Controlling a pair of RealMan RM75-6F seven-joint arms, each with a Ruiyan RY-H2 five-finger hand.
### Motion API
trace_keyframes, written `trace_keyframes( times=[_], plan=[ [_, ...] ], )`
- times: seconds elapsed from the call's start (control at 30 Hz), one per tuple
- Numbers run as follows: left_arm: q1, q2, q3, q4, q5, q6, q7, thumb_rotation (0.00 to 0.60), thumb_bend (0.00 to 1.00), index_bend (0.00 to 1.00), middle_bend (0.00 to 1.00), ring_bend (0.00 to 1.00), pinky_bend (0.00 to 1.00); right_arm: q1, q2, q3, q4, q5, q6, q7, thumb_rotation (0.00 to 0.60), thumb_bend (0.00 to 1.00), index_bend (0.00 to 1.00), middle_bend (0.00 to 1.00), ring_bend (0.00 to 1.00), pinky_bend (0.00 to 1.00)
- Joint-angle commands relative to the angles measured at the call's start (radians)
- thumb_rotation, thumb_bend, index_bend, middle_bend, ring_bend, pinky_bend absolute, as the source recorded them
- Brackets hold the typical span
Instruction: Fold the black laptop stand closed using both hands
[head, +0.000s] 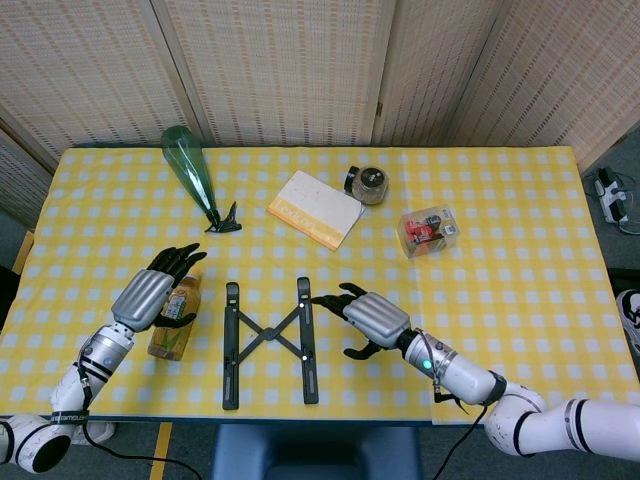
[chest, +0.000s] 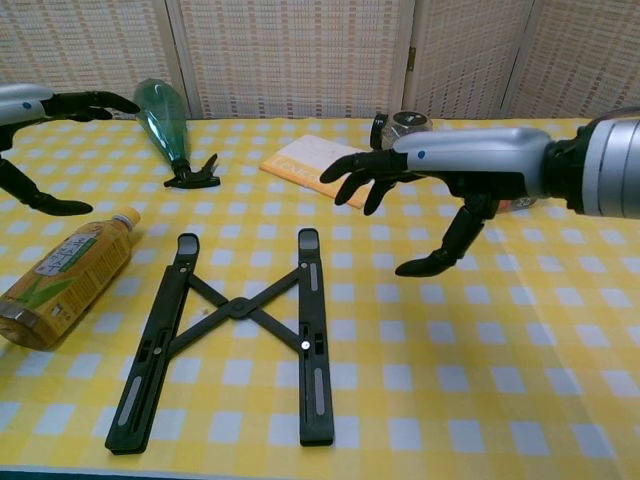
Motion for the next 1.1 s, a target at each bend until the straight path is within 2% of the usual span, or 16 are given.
trace_keyframes(
  times=[0.03,0.17,0.53,1.1],
  plan=[
    [-0.032,-0.05,0.018,0.048,0.061,-0.004,0.022,0.6,0.26,0.0,0.0,0.0,0.0,-0.011,0.012,0.002,-0.024,-0.034,0.035,0.003,0.6,0.32,0.07,0.17,0.2,0.02],
    [-0.07,-0.102,0.02,0.085,0.082,-0.031,0.1,0.6,0.26,0.0,0.0,0.0,0.0,-0.018,0.01,-0.002,-0.04,-0.059,0.067,-0.01,0.6,0.32,0.07,0.17,0.19,0.02],
    [-0.128,-0.267,0.029,0.284,0.058,-0.081,0.313,0.6,0.26,0.0,0.0,0.0,0.0,-0.039,0.011,-0.029,-0.055,-0.076,0.116,-0.058,0.6,0.32,0.07,0.17,0.16,0.03],
    [-0.135,-0.358,0.063,0.441,0.037,-0.09,0.438,0.6,0.25,0.0,0.0,0.0,0.0,-0.046,0.01,-0.055,-0.044,-0.081,0.114,-0.053,0.6,0.32,0.07,0.17,0.15,0.03]
  ],
)
